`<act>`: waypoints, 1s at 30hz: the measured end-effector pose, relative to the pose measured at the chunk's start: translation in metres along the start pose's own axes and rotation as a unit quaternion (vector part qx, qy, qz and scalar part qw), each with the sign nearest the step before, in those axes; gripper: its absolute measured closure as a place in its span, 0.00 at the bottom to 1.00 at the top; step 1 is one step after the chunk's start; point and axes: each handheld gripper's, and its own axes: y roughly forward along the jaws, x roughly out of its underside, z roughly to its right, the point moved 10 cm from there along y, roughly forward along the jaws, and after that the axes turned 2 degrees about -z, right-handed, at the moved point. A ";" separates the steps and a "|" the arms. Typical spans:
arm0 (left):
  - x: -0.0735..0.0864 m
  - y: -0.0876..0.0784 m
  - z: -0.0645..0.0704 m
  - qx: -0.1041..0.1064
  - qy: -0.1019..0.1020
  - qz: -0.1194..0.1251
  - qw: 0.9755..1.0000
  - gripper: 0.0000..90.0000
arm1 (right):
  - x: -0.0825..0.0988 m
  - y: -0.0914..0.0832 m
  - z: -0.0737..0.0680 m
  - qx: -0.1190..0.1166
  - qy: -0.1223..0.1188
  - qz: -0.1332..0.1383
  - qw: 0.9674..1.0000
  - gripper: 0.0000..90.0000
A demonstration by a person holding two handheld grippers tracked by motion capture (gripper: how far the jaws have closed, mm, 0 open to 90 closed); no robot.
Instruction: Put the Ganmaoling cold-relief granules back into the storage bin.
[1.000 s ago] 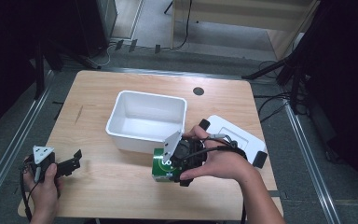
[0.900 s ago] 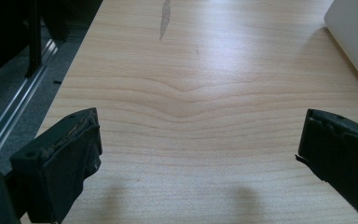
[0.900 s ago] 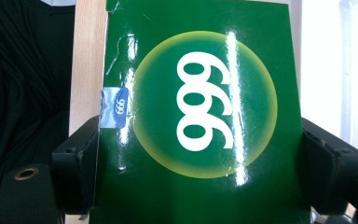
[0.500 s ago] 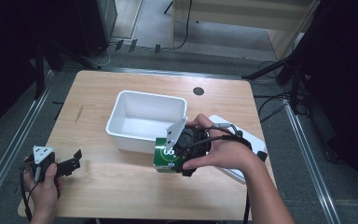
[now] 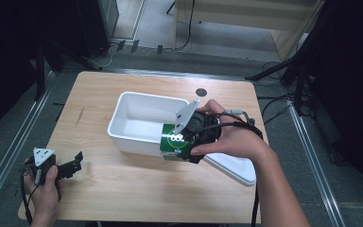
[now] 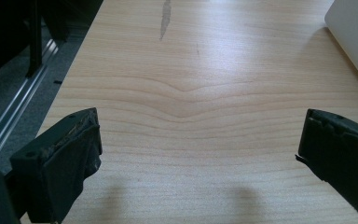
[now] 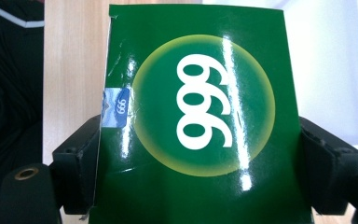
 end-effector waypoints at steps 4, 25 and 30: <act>0.000 0.000 0.000 -0.001 -0.001 0.001 1.000 0.00 | -0.003 -0.002 0.012 0.007 0.010 0.009 1.000 0.17; 0.000 0.000 0.000 0.004 -0.003 0.000 1.000 0.00 | -0.017 0.026 0.071 0.002 0.057 0.020 0.998 0.17; 0.000 0.000 0.000 0.004 -0.003 0.000 1.000 0.00 | -0.019 0.032 0.080 0.008 0.059 0.022 0.998 0.17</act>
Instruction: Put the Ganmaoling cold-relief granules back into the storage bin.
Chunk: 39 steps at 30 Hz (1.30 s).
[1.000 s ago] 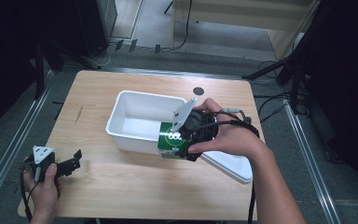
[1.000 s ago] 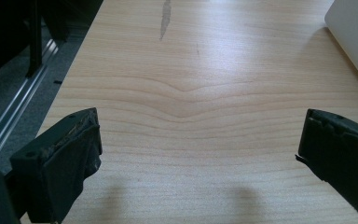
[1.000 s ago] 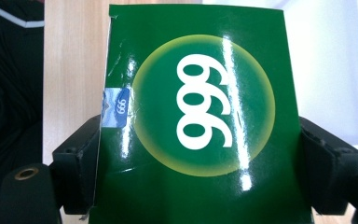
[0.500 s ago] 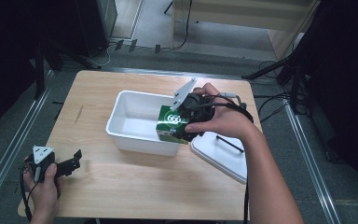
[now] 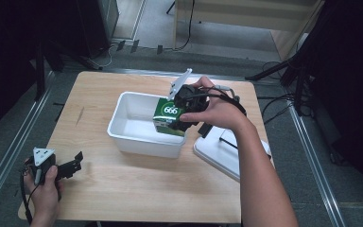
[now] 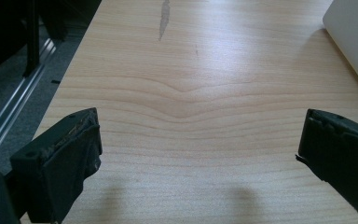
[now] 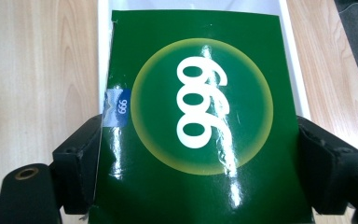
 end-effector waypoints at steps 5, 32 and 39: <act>0.000 0.000 0.000 0.001 0.000 0.000 1.000 0.00 | 0.000 0.006 0.008 0.006 0.002 0.002 1.000 0.17; 0.000 0.000 0.000 0.000 0.002 -0.002 1.000 0.00 | 0.011 0.046 0.017 0.002 0.008 0.001 1.000 0.17; 0.000 0.000 0.000 -0.001 0.004 -0.001 1.000 0.00 | 0.016 0.058 0.021 0.003 0.010 -0.005 1.000 0.17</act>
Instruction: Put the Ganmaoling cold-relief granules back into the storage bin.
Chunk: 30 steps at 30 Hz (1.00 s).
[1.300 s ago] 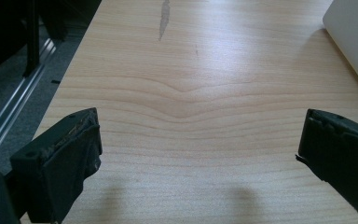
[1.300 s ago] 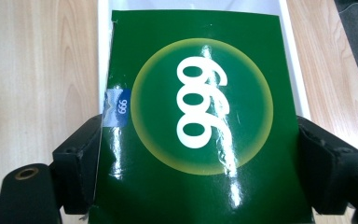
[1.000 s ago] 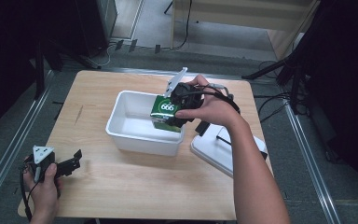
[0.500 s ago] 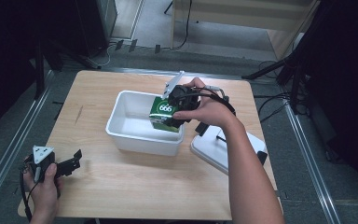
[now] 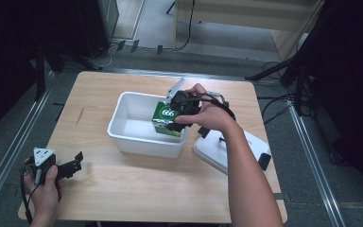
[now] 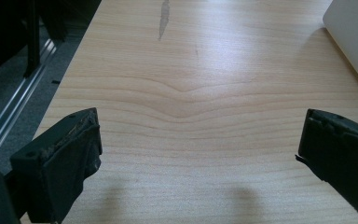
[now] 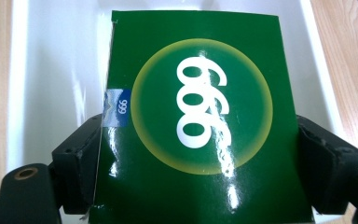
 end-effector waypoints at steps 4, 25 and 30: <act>0.000 0.000 0.000 0.000 0.000 -0.001 1.000 0.00 | 0.003 0.007 0.001 -0.001 0.000 -0.006 1.000 0.17; 0.000 0.000 0.001 -0.001 0.002 -0.002 1.000 0.00 | 0.012 0.041 -0.001 -0.005 -0.005 -0.075 0.997 0.16; 0.000 0.000 0.001 0.000 0.001 -0.003 1.000 0.00 | 0.013 0.045 -0.002 -0.011 0.005 -0.094 0.996 0.16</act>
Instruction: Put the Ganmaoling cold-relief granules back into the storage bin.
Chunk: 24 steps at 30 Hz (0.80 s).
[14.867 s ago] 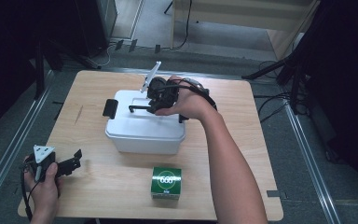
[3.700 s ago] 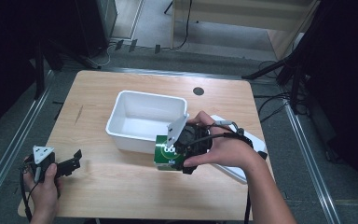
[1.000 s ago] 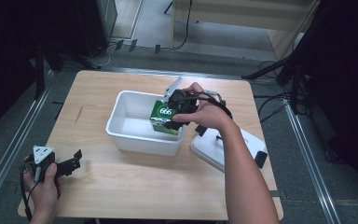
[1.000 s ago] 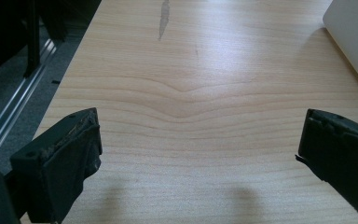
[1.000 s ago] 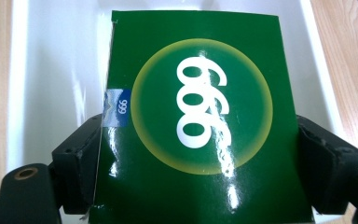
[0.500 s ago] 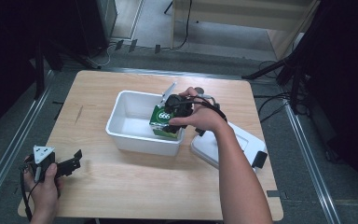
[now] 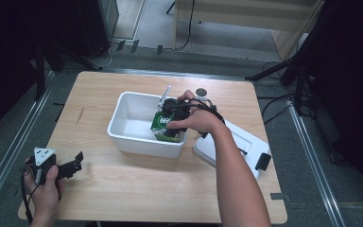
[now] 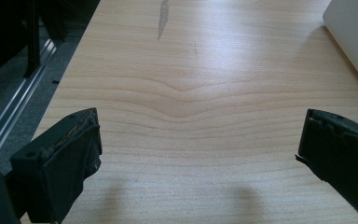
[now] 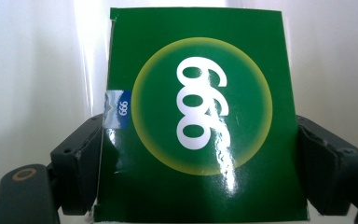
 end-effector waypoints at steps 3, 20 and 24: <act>0.000 0.000 0.000 0.000 0.000 0.000 1.000 0.00 | 0.003 0.002 -0.001 -0.010 0.005 -0.021 1.000 0.16; 0.000 0.000 0.000 0.002 0.001 -0.001 1.000 0.00 | 0.003 -0.019 0.002 -0.013 0.016 -0.019 1.000 0.21; 0.000 0.000 0.000 0.002 0.000 -0.001 1.000 0.00 | 0.001 -0.030 -0.001 -0.008 0.019 -0.003 1.000 0.15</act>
